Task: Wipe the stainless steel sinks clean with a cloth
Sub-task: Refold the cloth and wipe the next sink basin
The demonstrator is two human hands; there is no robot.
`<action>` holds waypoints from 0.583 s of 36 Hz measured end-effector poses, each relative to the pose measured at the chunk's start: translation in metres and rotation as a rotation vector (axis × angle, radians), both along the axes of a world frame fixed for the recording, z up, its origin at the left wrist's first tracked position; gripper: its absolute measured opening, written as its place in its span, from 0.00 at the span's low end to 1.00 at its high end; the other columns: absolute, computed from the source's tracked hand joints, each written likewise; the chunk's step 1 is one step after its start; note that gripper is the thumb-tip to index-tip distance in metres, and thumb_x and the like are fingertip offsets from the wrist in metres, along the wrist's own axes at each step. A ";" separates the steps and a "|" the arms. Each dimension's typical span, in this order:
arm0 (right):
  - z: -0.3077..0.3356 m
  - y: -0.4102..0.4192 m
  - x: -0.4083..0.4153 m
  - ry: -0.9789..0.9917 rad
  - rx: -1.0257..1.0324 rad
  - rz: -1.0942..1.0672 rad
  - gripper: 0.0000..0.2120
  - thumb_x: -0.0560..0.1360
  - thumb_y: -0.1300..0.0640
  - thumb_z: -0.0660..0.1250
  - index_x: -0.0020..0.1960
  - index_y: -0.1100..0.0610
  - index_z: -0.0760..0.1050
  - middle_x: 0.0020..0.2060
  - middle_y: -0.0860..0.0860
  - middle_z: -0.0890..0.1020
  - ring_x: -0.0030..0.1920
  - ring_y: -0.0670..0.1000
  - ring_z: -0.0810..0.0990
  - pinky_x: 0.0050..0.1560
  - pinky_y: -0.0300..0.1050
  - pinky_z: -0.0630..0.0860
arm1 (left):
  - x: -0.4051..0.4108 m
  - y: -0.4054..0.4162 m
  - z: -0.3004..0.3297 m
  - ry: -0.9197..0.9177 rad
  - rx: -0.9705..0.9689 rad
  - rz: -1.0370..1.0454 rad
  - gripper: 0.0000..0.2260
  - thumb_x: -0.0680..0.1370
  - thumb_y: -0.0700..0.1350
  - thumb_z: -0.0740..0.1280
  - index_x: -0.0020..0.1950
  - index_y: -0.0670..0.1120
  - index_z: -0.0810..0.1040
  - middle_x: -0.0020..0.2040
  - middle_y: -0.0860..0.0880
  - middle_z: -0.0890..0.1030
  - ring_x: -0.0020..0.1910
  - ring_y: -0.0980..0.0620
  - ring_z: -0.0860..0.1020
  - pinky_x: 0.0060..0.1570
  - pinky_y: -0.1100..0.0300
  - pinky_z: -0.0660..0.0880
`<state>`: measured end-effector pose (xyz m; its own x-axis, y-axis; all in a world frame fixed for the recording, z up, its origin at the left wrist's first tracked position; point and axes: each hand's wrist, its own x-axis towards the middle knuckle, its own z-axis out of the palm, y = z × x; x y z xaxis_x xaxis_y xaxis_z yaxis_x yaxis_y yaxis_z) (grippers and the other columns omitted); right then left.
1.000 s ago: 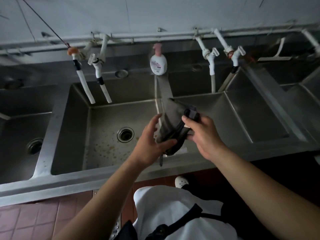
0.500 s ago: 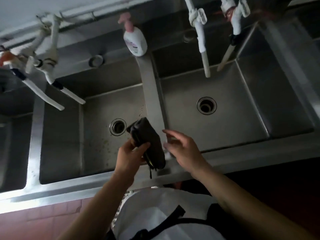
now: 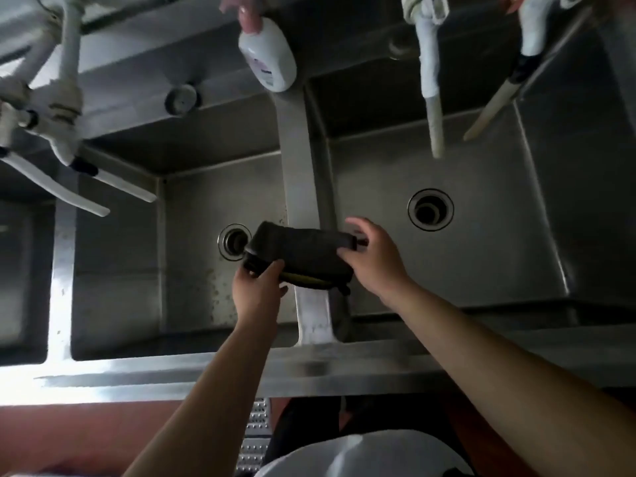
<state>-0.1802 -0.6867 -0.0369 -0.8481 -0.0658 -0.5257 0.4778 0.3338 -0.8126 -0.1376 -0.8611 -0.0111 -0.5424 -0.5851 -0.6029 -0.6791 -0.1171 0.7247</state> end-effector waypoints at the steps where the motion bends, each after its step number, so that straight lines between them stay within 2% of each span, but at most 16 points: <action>1: -0.002 -0.006 -0.003 -0.009 0.060 0.050 0.26 0.75 0.56 0.72 0.72 0.52 0.70 0.68 0.52 0.72 0.66 0.51 0.72 0.65 0.43 0.69 | 0.000 -0.001 -0.008 -0.099 -0.056 -0.019 0.20 0.74 0.41 0.73 0.64 0.47 0.74 0.55 0.47 0.81 0.54 0.44 0.82 0.49 0.52 0.79; 3: -0.006 -0.019 0.000 -0.055 0.105 0.120 0.28 0.77 0.51 0.69 0.74 0.53 0.67 0.72 0.53 0.69 0.70 0.53 0.70 0.66 0.42 0.65 | 0.004 -0.001 -0.019 -0.248 -0.223 -0.105 0.35 0.73 0.44 0.75 0.75 0.51 0.61 0.69 0.43 0.71 0.67 0.40 0.72 0.58 0.50 0.72; 4: -0.008 -0.026 0.004 -0.083 0.095 0.141 0.29 0.77 0.50 0.68 0.76 0.53 0.65 0.73 0.54 0.69 0.71 0.53 0.70 0.68 0.43 0.65 | 0.008 -0.002 -0.021 -0.251 -0.329 -0.166 0.39 0.73 0.47 0.75 0.78 0.56 0.56 0.75 0.43 0.63 0.71 0.39 0.66 0.63 0.46 0.69; 5: -0.010 -0.033 0.010 -0.110 0.075 0.157 0.29 0.78 0.49 0.66 0.77 0.53 0.63 0.74 0.54 0.68 0.72 0.53 0.68 0.70 0.44 0.64 | 0.010 -0.001 -0.022 -0.194 -0.412 -0.248 0.38 0.75 0.49 0.73 0.78 0.59 0.54 0.77 0.44 0.58 0.74 0.39 0.62 0.67 0.43 0.66; 6: -0.011 -0.038 0.016 -0.136 0.053 0.164 0.30 0.79 0.49 0.65 0.78 0.52 0.60 0.75 0.53 0.66 0.74 0.53 0.67 0.71 0.44 0.63 | 0.011 -0.001 -0.024 -0.106 -0.423 -0.351 0.34 0.77 0.52 0.70 0.78 0.59 0.56 0.78 0.45 0.58 0.75 0.41 0.61 0.71 0.41 0.64; 7: -0.013 -0.043 0.021 -0.151 0.040 0.159 0.30 0.80 0.49 0.64 0.79 0.52 0.58 0.76 0.52 0.65 0.75 0.53 0.65 0.72 0.44 0.62 | 0.012 -0.001 -0.026 -0.035 -0.356 -0.451 0.28 0.79 0.54 0.66 0.77 0.58 0.60 0.77 0.46 0.62 0.75 0.43 0.63 0.72 0.41 0.64; 9: -0.017 -0.048 0.026 -0.151 0.042 0.103 0.29 0.81 0.52 0.63 0.79 0.53 0.57 0.77 0.52 0.65 0.75 0.52 0.65 0.69 0.38 0.60 | 0.013 0.002 -0.029 -0.017 -0.124 -0.554 0.23 0.83 0.52 0.60 0.78 0.56 0.62 0.76 0.49 0.67 0.74 0.49 0.66 0.74 0.46 0.64; 11: -0.021 -0.051 0.024 -0.142 0.055 0.035 0.27 0.81 0.55 0.63 0.78 0.54 0.60 0.75 0.53 0.68 0.74 0.52 0.67 0.65 0.35 0.61 | 0.011 0.002 -0.033 -0.028 0.001 -0.527 0.23 0.84 0.47 0.59 0.79 0.57 0.60 0.76 0.51 0.67 0.75 0.53 0.65 0.75 0.50 0.63; 15: -0.028 -0.058 0.016 -0.086 0.114 -0.029 0.24 0.80 0.58 0.64 0.76 0.55 0.66 0.70 0.54 0.74 0.70 0.53 0.72 0.67 0.40 0.66 | -0.001 -0.004 -0.047 -0.009 0.109 -0.309 0.24 0.83 0.41 0.62 0.78 0.53 0.63 0.70 0.48 0.75 0.67 0.52 0.75 0.68 0.50 0.72; 18: -0.032 -0.062 0.006 -0.061 0.103 -0.080 0.23 0.80 0.60 0.65 0.74 0.57 0.69 0.68 0.55 0.76 0.68 0.53 0.74 0.69 0.45 0.70 | -0.015 -0.011 -0.058 0.005 0.085 -0.303 0.22 0.81 0.40 0.65 0.75 0.51 0.69 0.64 0.49 0.80 0.60 0.54 0.79 0.59 0.57 0.78; 21: -0.036 -0.067 -0.011 -0.017 0.110 -0.124 0.21 0.80 0.61 0.65 0.73 0.57 0.71 0.67 0.55 0.77 0.67 0.54 0.75 0.69 0.49 0.71 | -0.033 -0.017 -0.065 0.021 0.038 -0.308 0.21 0.79 0.41 0.68 0.72 0.51 0.73 0.59 0.52 0.82 0.56 0.57 0.80 0.55 0.61 0.78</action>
<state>-0.1908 -0.7540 -0.0725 -0.8369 0.0976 -0.5386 0.5344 0.3581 -0.7656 -0.1702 -0.8784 -0.0765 -0.7035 -0.3686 -0.6077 -0.6716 0.0649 0.7381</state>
